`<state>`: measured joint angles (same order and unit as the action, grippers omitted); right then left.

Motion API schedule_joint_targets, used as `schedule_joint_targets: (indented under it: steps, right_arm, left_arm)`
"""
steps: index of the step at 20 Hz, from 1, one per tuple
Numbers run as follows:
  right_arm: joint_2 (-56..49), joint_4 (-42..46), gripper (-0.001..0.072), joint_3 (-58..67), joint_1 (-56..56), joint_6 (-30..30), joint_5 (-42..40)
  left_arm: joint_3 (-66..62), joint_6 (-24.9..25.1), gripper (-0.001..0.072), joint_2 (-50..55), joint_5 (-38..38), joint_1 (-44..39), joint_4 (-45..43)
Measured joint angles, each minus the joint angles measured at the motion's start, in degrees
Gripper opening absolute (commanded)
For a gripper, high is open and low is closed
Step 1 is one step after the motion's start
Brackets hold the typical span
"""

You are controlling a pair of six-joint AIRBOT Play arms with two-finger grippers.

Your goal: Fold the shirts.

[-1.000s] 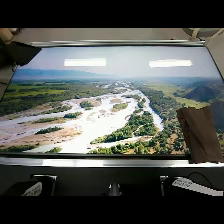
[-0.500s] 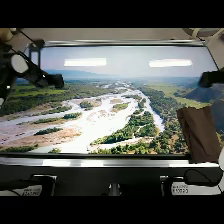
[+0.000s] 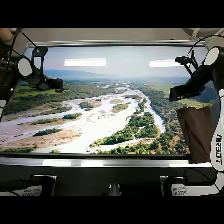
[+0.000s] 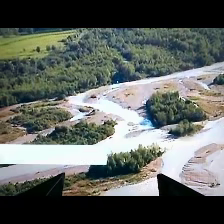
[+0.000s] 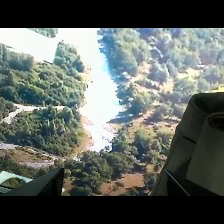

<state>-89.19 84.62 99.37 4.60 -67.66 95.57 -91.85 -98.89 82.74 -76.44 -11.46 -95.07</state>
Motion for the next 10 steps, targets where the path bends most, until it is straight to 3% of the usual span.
schedule_joint_targets:
  steps: [10]
  right_arm:
    - [0.00, 0.07, 0.0691, -0.48, -0.52, -0.85, 0.00]
  left_arm:
    - [0.07, -0.17, 0.0714, 0.63, 0.42, -0.09, -0.26]
